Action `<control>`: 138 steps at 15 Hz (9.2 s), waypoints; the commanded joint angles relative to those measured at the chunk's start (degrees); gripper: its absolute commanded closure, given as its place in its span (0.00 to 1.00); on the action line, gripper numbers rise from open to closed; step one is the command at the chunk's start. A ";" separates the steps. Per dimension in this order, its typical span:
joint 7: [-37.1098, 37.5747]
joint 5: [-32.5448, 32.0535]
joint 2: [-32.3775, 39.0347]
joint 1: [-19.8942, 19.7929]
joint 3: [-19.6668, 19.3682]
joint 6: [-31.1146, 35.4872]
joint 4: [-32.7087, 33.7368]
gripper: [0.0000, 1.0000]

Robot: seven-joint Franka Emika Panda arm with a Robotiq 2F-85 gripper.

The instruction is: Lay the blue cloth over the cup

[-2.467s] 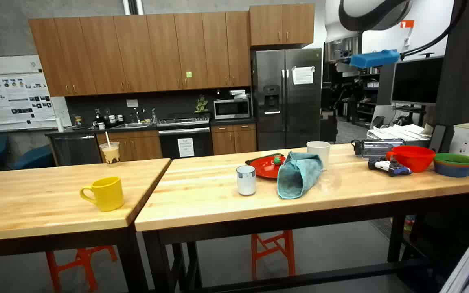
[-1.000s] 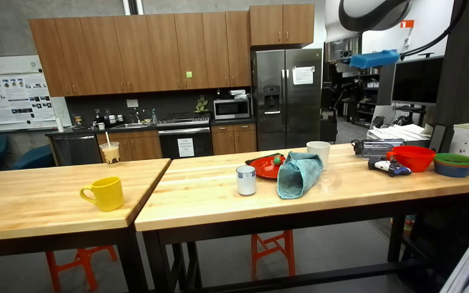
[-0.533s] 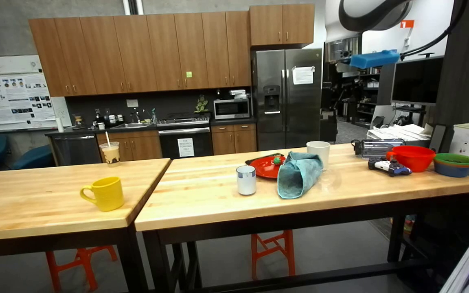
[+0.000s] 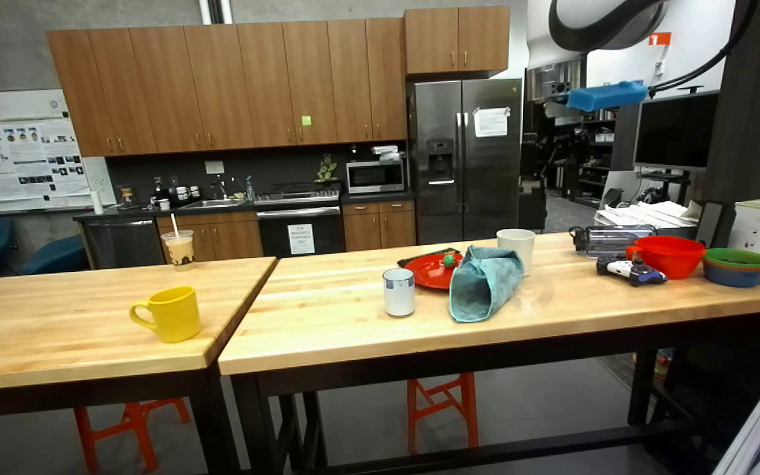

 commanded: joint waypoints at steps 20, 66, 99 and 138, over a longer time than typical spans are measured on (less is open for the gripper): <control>17.31 -6.75 9.28 4.65 16.06 21.99 -9.53 0.00; 46.56 -55.60 22.57 10.93 12.90 14.52 -12.64 0.00; 66.66 -57.45 33.22 19.05 16.57 -6.03 -3.77 0.00; 81.99 -66.96 45.16 19.33 12.35 -7.73 -1.23 0.00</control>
